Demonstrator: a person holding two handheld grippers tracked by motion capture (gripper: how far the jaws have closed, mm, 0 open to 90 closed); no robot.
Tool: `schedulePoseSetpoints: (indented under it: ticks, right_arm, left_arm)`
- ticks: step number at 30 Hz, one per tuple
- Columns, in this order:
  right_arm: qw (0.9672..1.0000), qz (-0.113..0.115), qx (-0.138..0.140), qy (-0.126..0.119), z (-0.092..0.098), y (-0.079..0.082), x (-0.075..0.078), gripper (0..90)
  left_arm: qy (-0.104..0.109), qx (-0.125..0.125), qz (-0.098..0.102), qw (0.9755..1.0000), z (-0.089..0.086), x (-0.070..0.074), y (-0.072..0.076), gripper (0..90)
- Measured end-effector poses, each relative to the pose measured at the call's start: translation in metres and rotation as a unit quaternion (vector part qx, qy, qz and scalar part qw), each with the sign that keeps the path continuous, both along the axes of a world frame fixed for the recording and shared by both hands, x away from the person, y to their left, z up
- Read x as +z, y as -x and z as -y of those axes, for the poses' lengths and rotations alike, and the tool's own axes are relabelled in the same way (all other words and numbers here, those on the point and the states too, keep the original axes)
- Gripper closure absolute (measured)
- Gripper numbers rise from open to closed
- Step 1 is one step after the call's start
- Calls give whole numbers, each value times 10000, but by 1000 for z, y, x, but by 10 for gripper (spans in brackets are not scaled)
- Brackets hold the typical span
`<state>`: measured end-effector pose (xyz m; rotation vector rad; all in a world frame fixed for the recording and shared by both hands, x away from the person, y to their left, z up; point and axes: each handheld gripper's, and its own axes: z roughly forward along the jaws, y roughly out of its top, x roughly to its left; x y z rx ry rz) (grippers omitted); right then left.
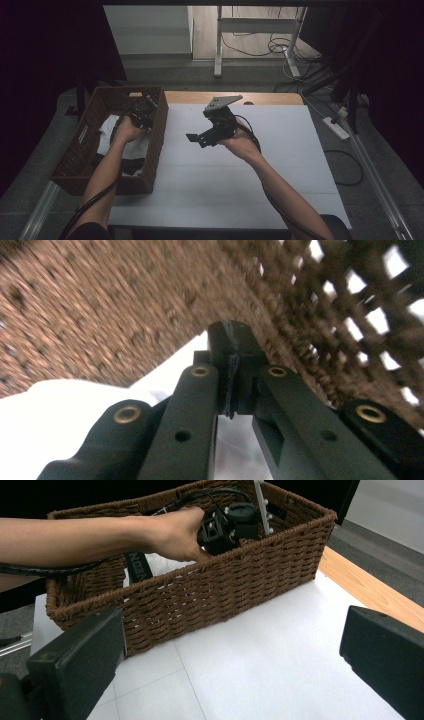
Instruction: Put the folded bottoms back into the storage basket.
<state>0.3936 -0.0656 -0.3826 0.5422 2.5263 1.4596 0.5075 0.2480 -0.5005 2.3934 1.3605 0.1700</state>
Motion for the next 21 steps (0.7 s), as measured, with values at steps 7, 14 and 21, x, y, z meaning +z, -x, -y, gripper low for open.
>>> schedulePoseSetpoints:
  ticks: [7, 14, 21]
  right_arm:
    - [10000, -6, -30, 12, 2, -1, -1, 0]
    - [10000, -27, -32, 49, 3, -2, -3, 0]
    - [10000, -36, -22, 47, 3, -2, -3, 0]
  left_arm:
    - [618, 139, 532, 9966, -7, 20, 2, 895]
    - [-177, 418, -213, 9987, -3, -4, -5, 504]
    - [-835, 344, -212, 9957, 4, -7, -3, 709]
